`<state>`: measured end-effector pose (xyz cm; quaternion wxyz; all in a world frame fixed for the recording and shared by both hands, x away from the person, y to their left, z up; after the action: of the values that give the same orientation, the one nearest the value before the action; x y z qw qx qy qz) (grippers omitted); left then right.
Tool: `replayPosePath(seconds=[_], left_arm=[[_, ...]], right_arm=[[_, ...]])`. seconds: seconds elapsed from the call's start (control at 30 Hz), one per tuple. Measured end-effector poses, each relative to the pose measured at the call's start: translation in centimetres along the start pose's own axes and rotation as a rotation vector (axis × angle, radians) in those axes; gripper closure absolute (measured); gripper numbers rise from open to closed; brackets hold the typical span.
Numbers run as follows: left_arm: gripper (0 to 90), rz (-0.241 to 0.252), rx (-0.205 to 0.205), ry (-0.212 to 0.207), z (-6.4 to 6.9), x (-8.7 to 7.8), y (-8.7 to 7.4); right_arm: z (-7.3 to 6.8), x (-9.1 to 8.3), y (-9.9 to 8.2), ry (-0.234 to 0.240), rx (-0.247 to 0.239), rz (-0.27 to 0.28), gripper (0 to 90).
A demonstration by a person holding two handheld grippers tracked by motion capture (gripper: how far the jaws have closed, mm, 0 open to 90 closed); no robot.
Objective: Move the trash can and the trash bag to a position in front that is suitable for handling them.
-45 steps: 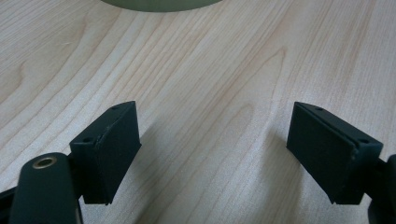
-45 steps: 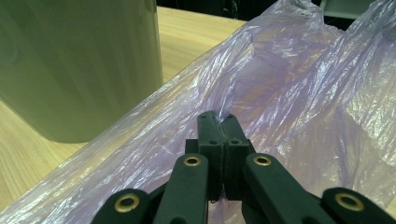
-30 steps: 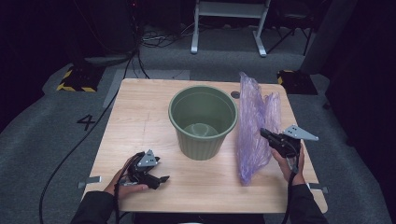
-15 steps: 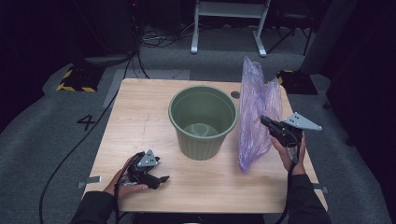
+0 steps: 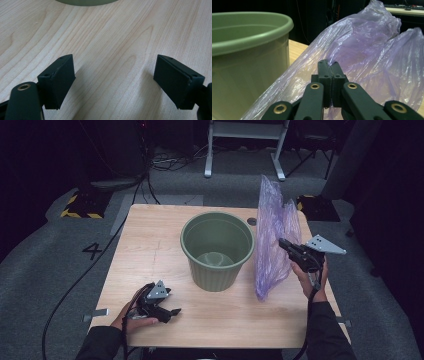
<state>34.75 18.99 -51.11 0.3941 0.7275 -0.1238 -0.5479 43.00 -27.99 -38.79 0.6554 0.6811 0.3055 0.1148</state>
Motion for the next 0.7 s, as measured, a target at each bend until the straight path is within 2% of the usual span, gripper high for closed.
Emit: replayPosePath(seconds=[0.7], left_arm=[[16.7,0.0,0.0,0.002,0.0,0.0,0.0]], right_arm=[[-0.9,-0.3,3.0,0.012,-0.034,0.052,90.0]])
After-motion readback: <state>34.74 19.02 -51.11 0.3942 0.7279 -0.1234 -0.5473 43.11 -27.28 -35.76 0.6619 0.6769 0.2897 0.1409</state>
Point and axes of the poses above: each handheld gripper's, and its own axes: x roughly forward along the jaws, y roughly out of its top, z roughly to its right, the point moved 1 cm from there along x, roughly forward along the jaws, and after that the axes turned 8 degrees about x, right-handed, at the moved point
